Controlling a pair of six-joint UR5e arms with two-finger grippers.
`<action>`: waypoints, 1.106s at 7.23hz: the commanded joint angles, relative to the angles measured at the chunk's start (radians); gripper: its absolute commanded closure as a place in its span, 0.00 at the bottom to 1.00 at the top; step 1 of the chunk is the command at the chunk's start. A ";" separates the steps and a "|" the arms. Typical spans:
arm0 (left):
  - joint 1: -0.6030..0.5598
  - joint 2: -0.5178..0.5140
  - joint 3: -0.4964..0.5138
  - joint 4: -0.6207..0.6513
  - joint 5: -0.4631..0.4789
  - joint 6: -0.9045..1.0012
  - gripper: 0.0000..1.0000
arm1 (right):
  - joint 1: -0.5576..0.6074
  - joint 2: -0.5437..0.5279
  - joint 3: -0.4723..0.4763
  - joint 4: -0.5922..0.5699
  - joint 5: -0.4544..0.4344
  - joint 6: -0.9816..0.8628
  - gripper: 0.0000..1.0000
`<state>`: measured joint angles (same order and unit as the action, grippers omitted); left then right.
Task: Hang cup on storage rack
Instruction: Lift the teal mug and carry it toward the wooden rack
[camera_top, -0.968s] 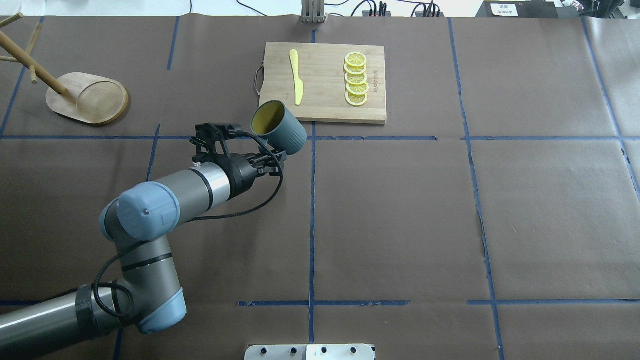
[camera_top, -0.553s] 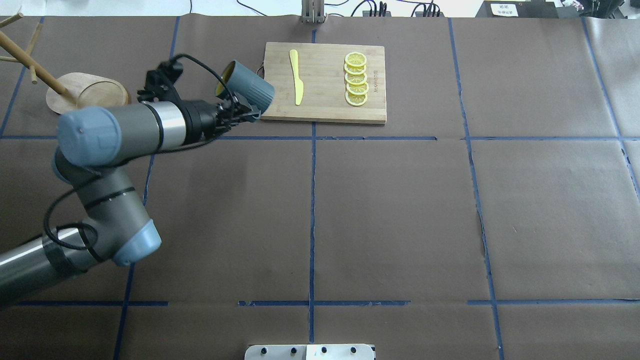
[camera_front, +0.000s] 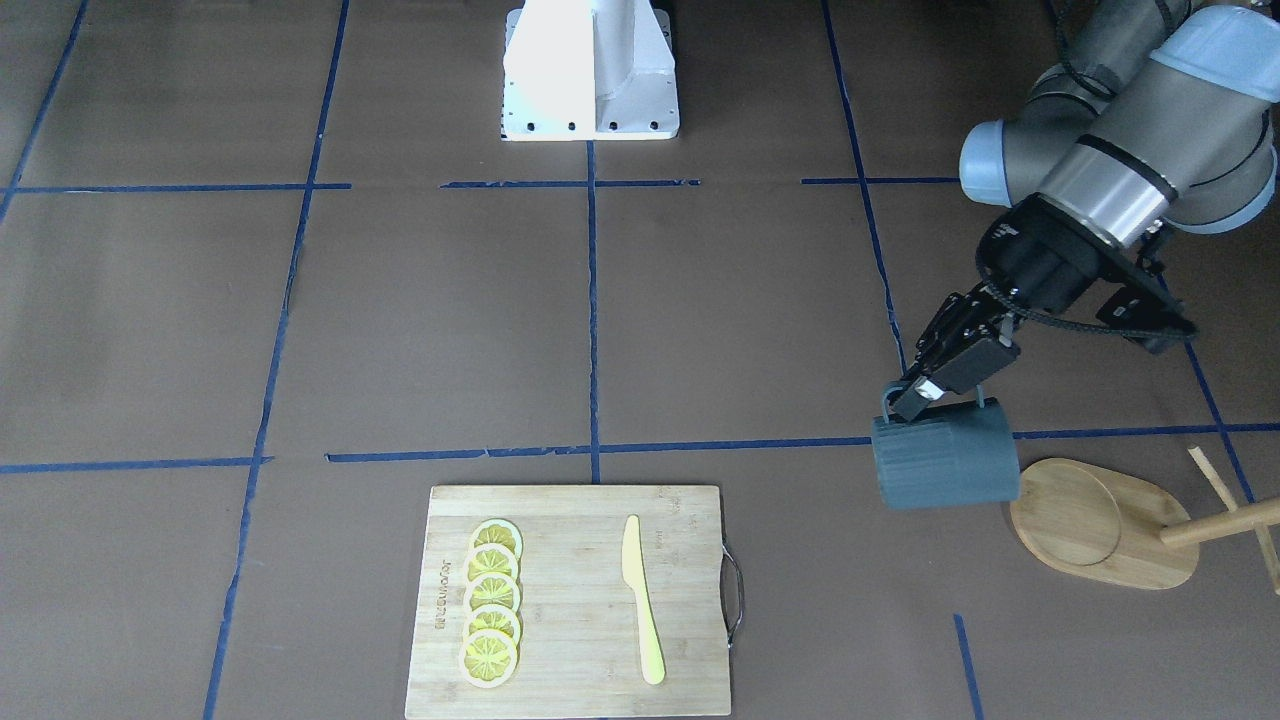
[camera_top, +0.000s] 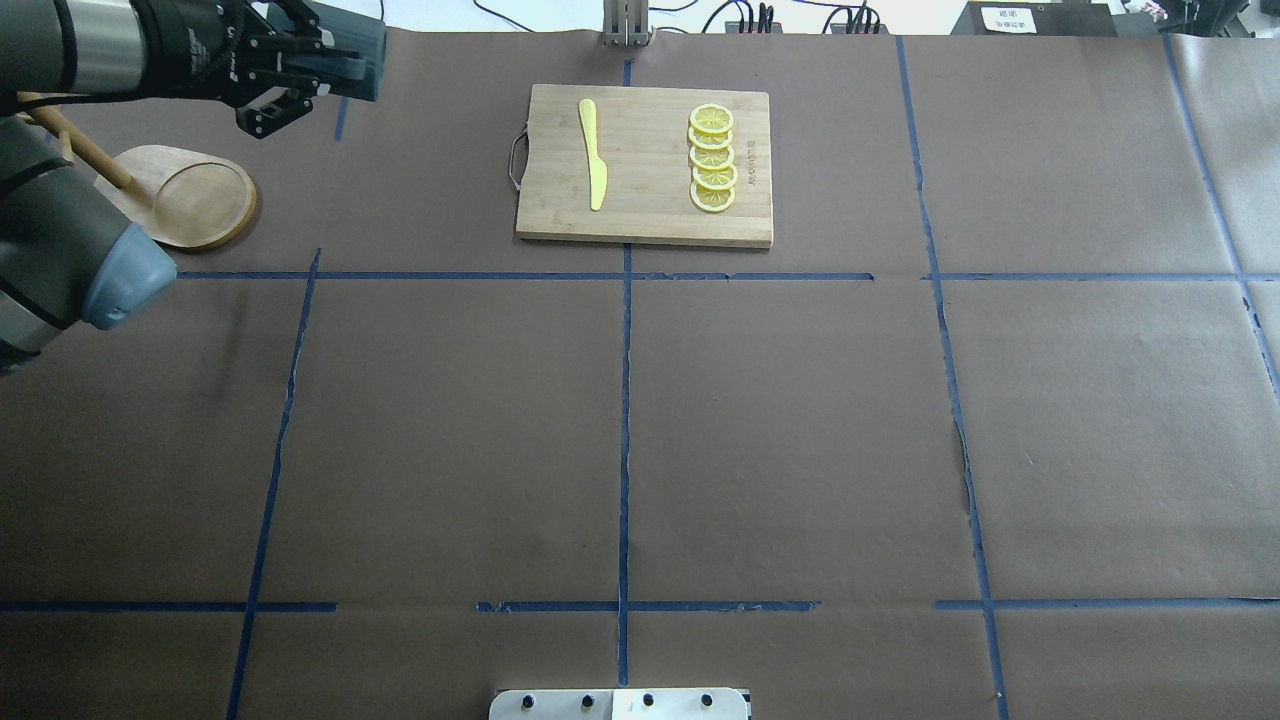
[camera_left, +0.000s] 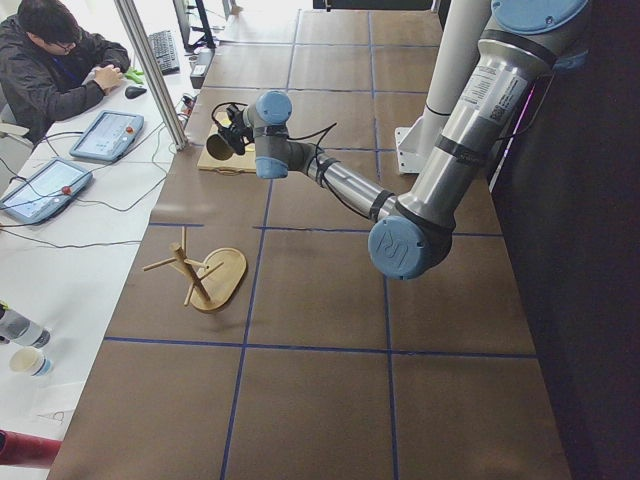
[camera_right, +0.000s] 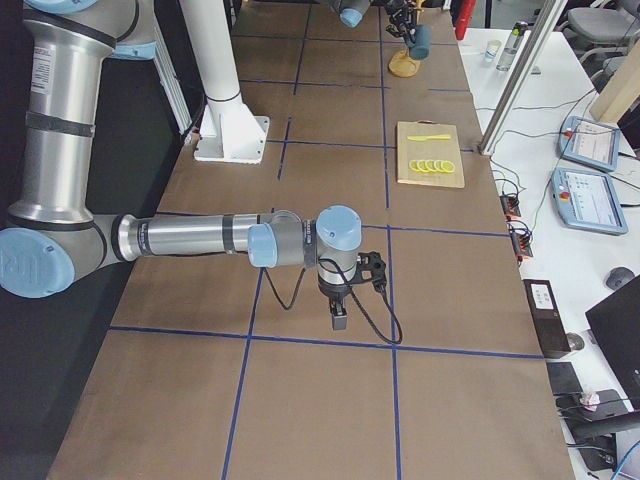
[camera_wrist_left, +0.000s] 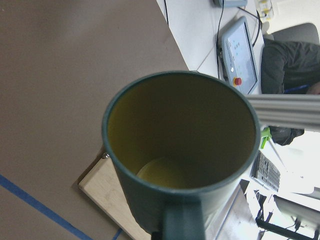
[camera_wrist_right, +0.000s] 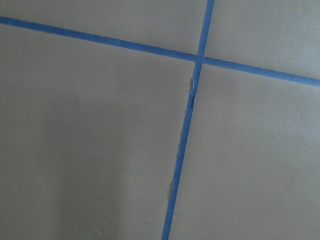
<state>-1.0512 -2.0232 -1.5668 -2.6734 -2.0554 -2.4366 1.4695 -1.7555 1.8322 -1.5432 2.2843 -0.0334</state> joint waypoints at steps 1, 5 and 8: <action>-0.073 0.018 0.081 -0.244 -0.008 -0.282 1.00 | 0.000 0.004 0.001 0.002 0.000 0.000 0.00; -0.157 0.034 0.419 -0.895 0.009 -0.387 1.00 | 0.000 0.016 0.002 0.002 -0.002 0.000 0.00; -0.181 0.098 0.432 -0.991 0.023 -0.392 1.00 | 0.000 0.017 0.009 0.002 -0.003 0.003 0.00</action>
<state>-1.2241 -1.9578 -1.1404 -3.6277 -2.0431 -2.8249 1.4696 -1.7385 1.8388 -1.5417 2.2816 -0.0330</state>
